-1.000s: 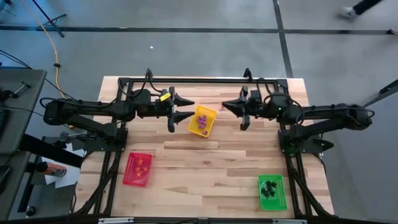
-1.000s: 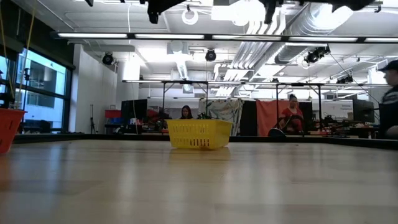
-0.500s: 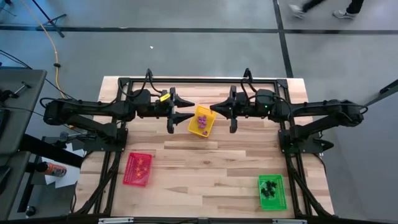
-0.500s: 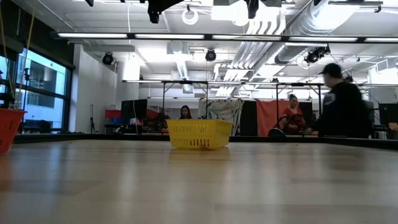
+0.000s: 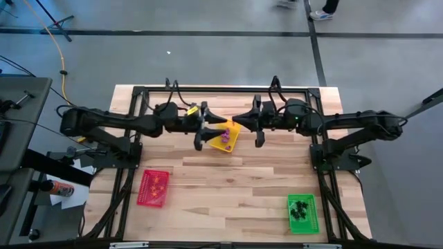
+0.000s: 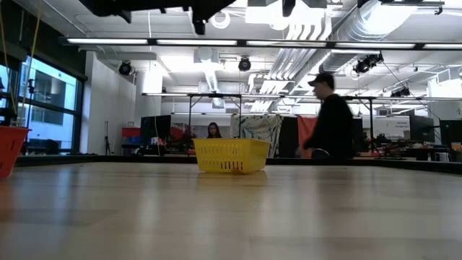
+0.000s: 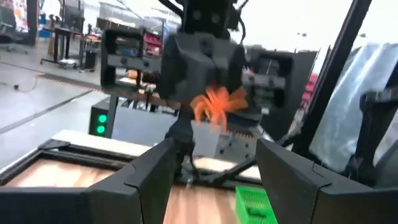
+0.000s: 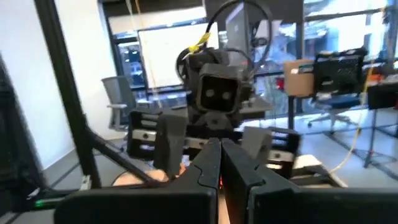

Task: Sort Halloween decoration
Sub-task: Put the orange spider toy into the red bin

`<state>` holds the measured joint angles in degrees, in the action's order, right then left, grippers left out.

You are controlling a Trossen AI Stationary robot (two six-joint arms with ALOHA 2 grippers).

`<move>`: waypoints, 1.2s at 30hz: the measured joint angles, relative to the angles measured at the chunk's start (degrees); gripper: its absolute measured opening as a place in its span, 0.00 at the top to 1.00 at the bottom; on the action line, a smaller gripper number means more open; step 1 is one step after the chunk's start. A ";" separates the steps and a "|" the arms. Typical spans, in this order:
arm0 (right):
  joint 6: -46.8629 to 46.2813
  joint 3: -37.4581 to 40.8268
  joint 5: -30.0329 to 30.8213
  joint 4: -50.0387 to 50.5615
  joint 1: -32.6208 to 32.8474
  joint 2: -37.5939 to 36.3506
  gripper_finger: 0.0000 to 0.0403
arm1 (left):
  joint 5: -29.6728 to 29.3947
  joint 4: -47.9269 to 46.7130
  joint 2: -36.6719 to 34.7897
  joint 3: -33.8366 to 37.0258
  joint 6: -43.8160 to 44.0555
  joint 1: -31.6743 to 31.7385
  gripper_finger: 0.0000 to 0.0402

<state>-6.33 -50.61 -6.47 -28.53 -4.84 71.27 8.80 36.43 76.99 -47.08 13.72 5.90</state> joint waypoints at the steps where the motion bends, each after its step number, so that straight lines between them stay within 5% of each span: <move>1: -0.48 0.00 -0.60 0.33 0.00 0.07 1.00 | 0.02 2.00 0.94 0.01 1.08 0.04 0.47; 23: -1.18 0.01 -3.80 -2.44 0.13 1.50 1.00 | 9.18 6.33 8.76 -6.96 3.67 0.12 0.49; 27: -1.16 0.02 -3.80 -2.43 0.13 1.50 1.00 | 8.80 5.77 8.76 -6.96 3.67 0.52 0.60; 33: -1.16 0.02 -3.39 -2.41 0.07 1.48 1.00 | 9.50 5.66 8.76 -6.94 3.71 2.38 0.93; 36: -1.14 0.02 -3.12 -2.40 0.06 1.48 1.00 | 10.05 5.57 8.76 -6.92 4.21 3.10 0.97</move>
<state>-7.47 -50.59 -9.58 -30.93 -4.78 72.75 18.85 42.00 85.76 -54.00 17.92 9.00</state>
